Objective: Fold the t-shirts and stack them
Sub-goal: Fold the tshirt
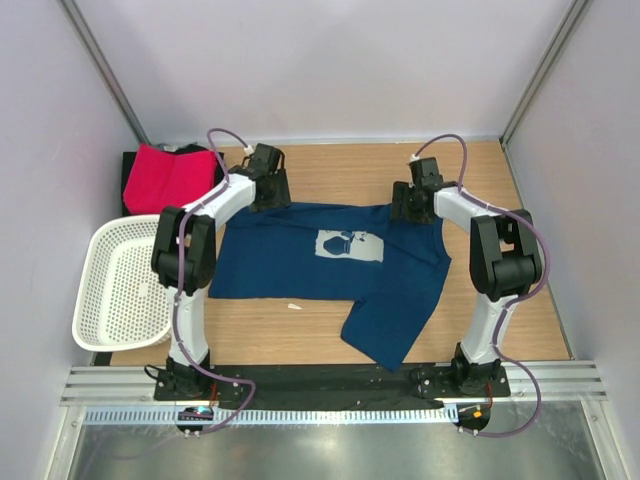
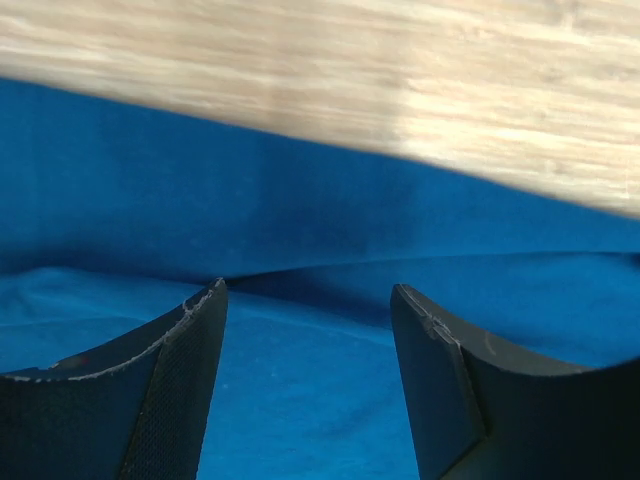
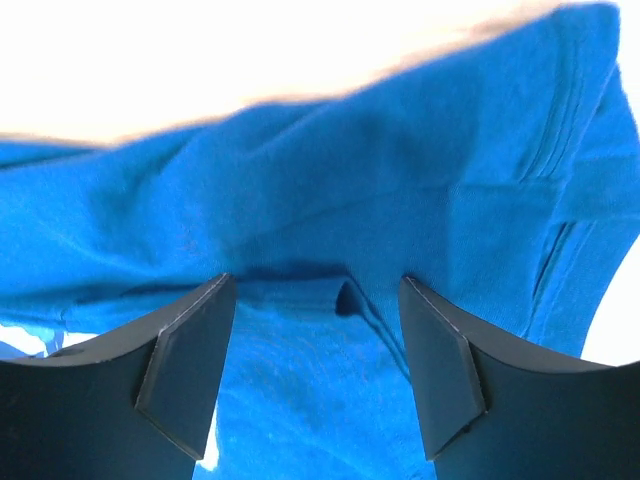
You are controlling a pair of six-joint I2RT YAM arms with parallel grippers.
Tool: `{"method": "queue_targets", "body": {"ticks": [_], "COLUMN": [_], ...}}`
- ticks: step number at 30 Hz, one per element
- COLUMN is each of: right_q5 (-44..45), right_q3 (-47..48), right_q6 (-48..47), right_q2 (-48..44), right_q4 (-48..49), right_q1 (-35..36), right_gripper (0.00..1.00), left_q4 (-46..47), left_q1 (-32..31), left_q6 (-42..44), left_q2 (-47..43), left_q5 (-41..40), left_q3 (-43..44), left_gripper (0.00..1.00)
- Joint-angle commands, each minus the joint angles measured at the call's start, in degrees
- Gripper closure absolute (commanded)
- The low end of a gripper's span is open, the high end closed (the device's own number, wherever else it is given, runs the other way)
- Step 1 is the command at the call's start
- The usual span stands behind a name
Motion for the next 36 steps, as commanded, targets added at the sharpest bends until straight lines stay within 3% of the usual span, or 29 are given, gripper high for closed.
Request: {"method": "queue_targets", "body": {"ticks": [1,3,7,17,21,22,24,36], "right_q5": [3.1,3.4,3.4,1.9,1.1,1.2,1.1,-4.5], "right_q3": [3.1,3.6,5.5,0.8,0.8,1.0,1.1,-6.2], "right_q6": [0.6,0.7,0.6,2.4,2.5,2.5,2.5,9.7], "right_q2": [0.3,0.6,1.9,-1.4,-2.6,-3.2,-4.6,-17.9], "right_q4": [3.1,3.0,0.2,-1.8,-2.1,-2.2,-3.0,-9.5], "right_q1": [0.4,0.5,0.5,0.7,0.9,1.1,1.4,8.4], "right_gripper": [0.29,0.31,0.47,0.55,0.77,0.89,0.95,0.94], "left_q4": [-0.6,-0.8,-1.1,-1.3,-1.5,-1.3,-1.4,-1.6], "left_q1": [-0.6,-0.7,-0.9,-0.9,-0.9,-0.8,-0.9,-0.9], "left_q6": [-1.3,-1.3,-1.4,-1.4,-1.2,-1.0,-1.0,-1.1], "left_q2": [0.1,0.2,0.1,-1.4,-2.0,-2.2,-2.7,-2.9], "left_q5": [-0.8,-1.2,-1.9,-2.0,-2.1,-2.3,-2.4,-3.2], "left_q3": [2.5,2.3,2.0,1.1,0.6,0.4,0.2,-0.6], "left_gripper": [0.33,0.33,0.33,0.32,0.32,0.32,0.32,0.32]}}
